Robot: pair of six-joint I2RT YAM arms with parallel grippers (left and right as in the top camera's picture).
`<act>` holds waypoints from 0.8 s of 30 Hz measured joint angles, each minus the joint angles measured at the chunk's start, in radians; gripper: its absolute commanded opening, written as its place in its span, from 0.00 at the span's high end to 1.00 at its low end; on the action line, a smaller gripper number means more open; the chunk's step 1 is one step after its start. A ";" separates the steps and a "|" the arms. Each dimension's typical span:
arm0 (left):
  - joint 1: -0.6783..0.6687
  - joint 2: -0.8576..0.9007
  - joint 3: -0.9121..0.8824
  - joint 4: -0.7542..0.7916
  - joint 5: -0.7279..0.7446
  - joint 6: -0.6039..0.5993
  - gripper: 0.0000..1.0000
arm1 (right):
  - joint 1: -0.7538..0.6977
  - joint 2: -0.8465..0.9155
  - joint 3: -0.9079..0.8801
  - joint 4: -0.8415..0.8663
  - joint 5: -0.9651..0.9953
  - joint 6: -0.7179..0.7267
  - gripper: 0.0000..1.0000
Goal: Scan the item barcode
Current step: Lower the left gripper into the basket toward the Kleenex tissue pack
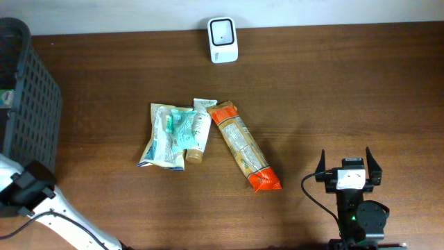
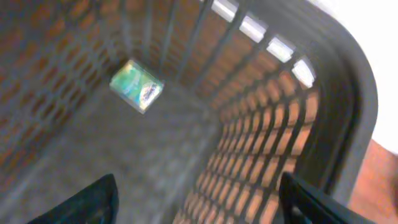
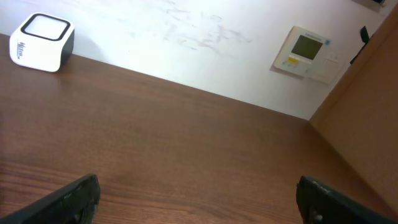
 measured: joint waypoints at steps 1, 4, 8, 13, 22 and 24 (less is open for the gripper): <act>0.000 -0.010 0.000 -0.042 -0.014 0.002 0.25 | 0.000 0.000 0.000 0.000 0.000 0.000 0.01; 0.000 -0.030 -0.012 -0.053 -0.031 0.008 0.35 | 0.000 0.000 0.000 0.000 0.000 0.000 0.01; -0.046 -0.187 -0.267 -0.049 -0.094 0.044 0.43 | 0.000 0.000 0.000 0.000 0.000 0.000 0.01; -0.089 -0.319 -0.448 0.197 -0.212 0.037 0.34 | 0.000 0.000 0.000 0.000 0.000 0.000 0.01; -0.030 -0.250 -0.648 0.748 -0.315 -0.046 0.01 | 0.000 0.000 0.000 0.000 0.000 0.000 0.01; -0.029 -0.183 -0.728 0.821 -0.329 -0.053 0.00 | 0.000 0.000 0.000 0.000 0.000 0.000 0.01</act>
